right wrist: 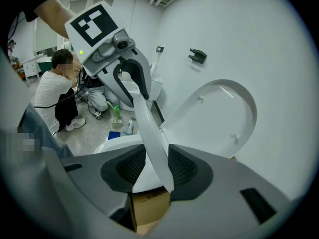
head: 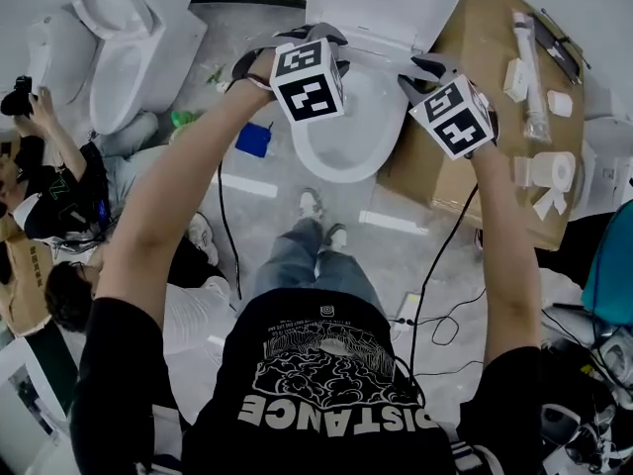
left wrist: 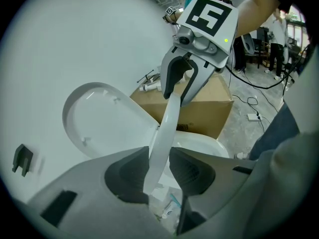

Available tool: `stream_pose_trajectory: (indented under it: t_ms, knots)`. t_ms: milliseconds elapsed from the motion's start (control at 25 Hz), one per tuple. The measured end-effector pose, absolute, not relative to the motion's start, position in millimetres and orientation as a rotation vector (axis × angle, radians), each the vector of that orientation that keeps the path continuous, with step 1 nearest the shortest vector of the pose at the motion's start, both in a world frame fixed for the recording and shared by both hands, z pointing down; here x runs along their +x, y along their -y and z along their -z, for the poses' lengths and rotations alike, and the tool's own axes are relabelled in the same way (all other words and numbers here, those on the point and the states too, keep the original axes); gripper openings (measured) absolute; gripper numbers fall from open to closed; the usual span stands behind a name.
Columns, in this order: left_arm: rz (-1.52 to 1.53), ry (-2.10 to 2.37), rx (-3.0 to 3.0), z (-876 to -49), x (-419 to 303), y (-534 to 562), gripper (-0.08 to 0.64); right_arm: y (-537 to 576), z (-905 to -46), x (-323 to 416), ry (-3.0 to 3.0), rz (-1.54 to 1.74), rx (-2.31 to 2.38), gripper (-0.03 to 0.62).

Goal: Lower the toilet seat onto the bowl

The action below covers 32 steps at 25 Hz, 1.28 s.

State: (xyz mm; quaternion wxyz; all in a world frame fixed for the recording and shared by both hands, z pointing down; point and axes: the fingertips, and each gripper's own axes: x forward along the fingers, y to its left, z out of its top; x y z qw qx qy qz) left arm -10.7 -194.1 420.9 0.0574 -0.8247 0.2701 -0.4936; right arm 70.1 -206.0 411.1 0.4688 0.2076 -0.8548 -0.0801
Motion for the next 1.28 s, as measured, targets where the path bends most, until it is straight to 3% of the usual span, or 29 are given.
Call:
stream_pose_trajectory:
  t_ms: [1280]
  knots:
    - [1.667, -0.777, -2.364, -528, -5, 85, 0.144, 95, -507, 76, 2.087, 0.302, 0.308, 0.158]
